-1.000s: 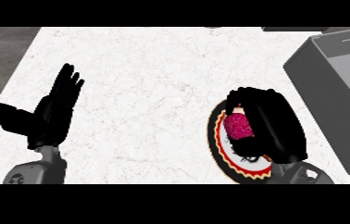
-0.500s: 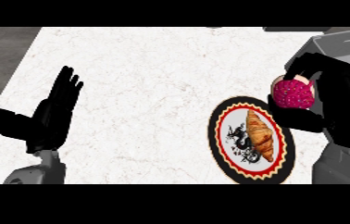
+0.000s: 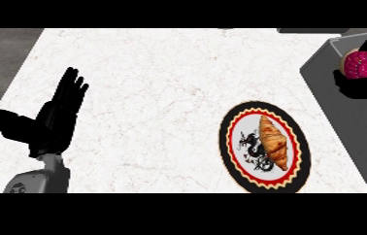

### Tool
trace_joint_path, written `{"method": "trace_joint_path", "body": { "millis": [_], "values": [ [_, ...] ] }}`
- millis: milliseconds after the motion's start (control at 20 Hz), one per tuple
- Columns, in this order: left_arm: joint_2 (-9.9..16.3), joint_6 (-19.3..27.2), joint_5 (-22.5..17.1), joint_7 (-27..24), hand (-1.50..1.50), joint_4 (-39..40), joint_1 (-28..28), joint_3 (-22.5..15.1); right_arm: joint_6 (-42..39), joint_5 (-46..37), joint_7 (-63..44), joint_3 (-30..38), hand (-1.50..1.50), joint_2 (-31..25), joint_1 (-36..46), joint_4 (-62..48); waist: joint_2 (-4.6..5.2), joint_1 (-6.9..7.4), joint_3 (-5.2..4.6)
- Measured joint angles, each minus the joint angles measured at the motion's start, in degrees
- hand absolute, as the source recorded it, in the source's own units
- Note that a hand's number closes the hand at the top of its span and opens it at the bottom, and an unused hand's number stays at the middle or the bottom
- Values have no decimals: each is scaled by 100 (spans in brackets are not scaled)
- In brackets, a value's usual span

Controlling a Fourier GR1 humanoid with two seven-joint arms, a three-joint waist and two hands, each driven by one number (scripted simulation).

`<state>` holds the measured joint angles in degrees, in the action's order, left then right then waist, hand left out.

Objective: Pick the cupcake from the plate and place it in the cardboard box

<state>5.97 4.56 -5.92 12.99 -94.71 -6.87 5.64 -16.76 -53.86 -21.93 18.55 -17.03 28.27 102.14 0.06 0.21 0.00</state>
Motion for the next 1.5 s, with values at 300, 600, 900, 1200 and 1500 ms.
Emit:
{"method": "trace_joint_path", "body": {
  "millis": [300, 600, 900, 1200, 1500],
  "values": [
    [13, 12, -40, 143, 0, -35, -135, 15, 804, -272, 731, 384, 150, -696, 132, -1418, 12, 27, 3],
    [-18, -91, -32, -24, 0, -99, 104, -43, 1673, -461, 1598, 581, 150, -1275, 342, -3112, 17, 57, 3],
    [-104, -43, 26, -20, 0, -146, 77, -144, 1759, -961, 1986, 338, 150, -1821, 621, -4714, 47, 135, 4],
    [-93, -35, 48, -19, 0, -41, -66, -137, 1331, -1183, 2242, 276, -150, -2257, 916, -6268, 72, 175, 10],
    [-64, -67, 8, -13, 0, -12, -99, -94, 2390, -738, 3087, 795, -150, -2265, 1184, -7006, 74, 173, 22]
  ]
}}
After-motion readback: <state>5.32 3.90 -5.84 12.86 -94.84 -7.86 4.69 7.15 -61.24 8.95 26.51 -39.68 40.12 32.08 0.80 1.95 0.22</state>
